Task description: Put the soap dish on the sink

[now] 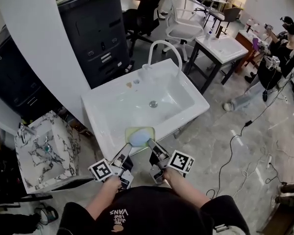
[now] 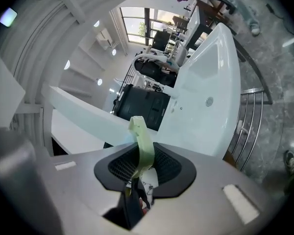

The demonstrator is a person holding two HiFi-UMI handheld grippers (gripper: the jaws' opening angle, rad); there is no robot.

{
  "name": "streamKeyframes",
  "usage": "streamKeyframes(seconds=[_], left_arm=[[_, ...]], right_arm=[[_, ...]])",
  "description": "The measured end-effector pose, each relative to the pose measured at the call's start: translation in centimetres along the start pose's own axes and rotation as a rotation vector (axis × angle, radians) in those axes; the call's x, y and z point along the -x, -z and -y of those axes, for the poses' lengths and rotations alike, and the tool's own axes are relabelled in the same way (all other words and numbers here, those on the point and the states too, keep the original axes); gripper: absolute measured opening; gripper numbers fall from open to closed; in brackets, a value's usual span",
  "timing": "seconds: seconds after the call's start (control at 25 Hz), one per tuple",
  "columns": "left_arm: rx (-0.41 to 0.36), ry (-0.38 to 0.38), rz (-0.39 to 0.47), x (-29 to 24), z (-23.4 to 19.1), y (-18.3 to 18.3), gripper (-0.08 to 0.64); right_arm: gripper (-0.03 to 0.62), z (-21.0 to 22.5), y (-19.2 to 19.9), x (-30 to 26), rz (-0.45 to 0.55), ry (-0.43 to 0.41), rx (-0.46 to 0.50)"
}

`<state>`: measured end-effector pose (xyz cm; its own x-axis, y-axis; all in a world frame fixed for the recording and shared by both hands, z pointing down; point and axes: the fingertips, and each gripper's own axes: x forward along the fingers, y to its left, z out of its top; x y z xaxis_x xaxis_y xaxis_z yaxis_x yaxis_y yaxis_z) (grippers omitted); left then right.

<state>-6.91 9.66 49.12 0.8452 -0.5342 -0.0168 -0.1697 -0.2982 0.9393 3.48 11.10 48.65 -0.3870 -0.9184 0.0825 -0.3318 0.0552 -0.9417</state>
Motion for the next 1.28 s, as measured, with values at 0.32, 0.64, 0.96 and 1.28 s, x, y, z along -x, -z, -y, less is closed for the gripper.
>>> streamKeyframes(seconds=[0.32, 0.64, 0.96, 1.28], left_arm=[[0.039, -0.038, 0.167, -4.8, 1.0, 2.2, 0.118], [0.012, -0.063, 0.269, -6.8, 1.4, 2.6, 0.118], [0.010, -0.084, 0.291, -8.9, -0.1, 0.4, 0.118], [0.015, -0.086, 0.278, -11.4, -2.1, -3.9, 0.118]], right_arm=[[0.081, 1.5, -5.6, -0.1, -0.138, -0.046, 0.032], [0.081, 2.6, -7.6, -0.7, -0.225, -0.082, 0.027], [0.081, 3.6, -9.1, -4.0, -0.260, -0.089, 0.018], [0.081, 3.9, -10.7, -9.0, -0.259, -0.081, 0.036]])
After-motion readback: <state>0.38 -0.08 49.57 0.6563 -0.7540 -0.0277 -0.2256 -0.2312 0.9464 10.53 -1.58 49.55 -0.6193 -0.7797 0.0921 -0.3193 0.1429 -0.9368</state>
